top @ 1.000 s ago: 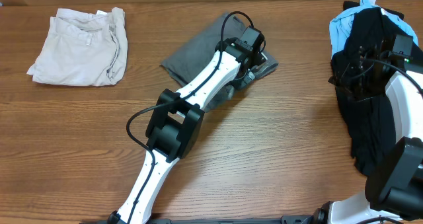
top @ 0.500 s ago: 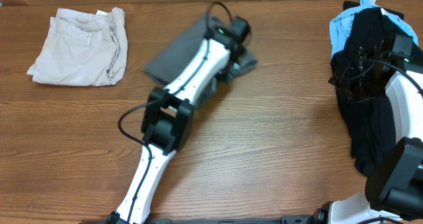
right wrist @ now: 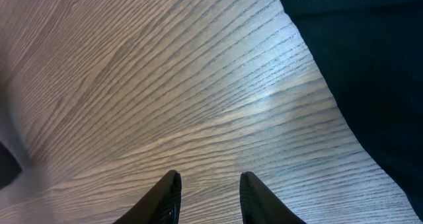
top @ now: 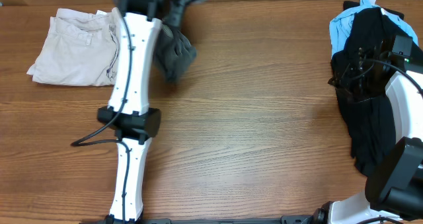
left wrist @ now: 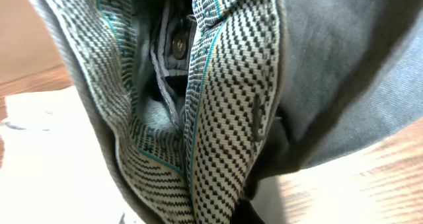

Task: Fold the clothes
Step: 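Carry the shorts leftward with the left gripper onto the beige pants stack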

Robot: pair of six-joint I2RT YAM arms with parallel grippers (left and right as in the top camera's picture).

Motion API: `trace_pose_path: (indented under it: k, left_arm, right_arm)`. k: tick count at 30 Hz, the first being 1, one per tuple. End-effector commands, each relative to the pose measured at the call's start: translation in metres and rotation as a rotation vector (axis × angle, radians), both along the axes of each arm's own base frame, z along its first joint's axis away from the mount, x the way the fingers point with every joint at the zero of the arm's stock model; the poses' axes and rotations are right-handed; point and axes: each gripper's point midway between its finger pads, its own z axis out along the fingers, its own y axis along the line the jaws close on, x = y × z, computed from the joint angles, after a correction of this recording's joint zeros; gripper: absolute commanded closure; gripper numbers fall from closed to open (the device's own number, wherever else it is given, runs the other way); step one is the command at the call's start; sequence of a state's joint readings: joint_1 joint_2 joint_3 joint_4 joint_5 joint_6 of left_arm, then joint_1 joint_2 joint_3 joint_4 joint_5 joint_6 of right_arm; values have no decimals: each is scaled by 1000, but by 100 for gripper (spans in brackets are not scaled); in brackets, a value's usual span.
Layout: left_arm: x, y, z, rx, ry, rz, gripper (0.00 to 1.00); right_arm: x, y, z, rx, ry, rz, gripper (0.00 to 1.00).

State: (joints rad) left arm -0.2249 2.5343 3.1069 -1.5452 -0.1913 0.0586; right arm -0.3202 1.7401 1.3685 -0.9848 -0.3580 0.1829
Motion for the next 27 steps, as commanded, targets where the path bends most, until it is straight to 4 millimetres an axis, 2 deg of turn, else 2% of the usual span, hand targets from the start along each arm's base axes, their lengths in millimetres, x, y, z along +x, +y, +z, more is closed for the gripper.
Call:
trace_pose_path:
  k: [1, 5, 12, 18, 24, 27]
  left_arm:
    - [-6, 43, 53, 14, -117, 58, 96]
    - [-5, 101, 69, 56, -155, 126, 96]
    - [-7, 196, 82, 165, -187, 195, 96]
    - [-10, 261, 103, 216, -268, 284, 96]
    - [-24, 326, 118, 249, -327, 384, 96]
    - [-25, 349, 123, 234, -366, 380, 96]
  right_arm:
    - [2, -3, 7, -18, -20, 2, 67]
    - [0, -2, 6, -14, -9, 2, 67]
    - [-3, -1, 5, -10, 4, 2, 67]
    - [-3, -1, 5, -7, 7, -4, 67]
    - [-3, -1, 5, -8, 5, -4, 67]
    - [-3, -1, 5, -7, 6, -4, 67]
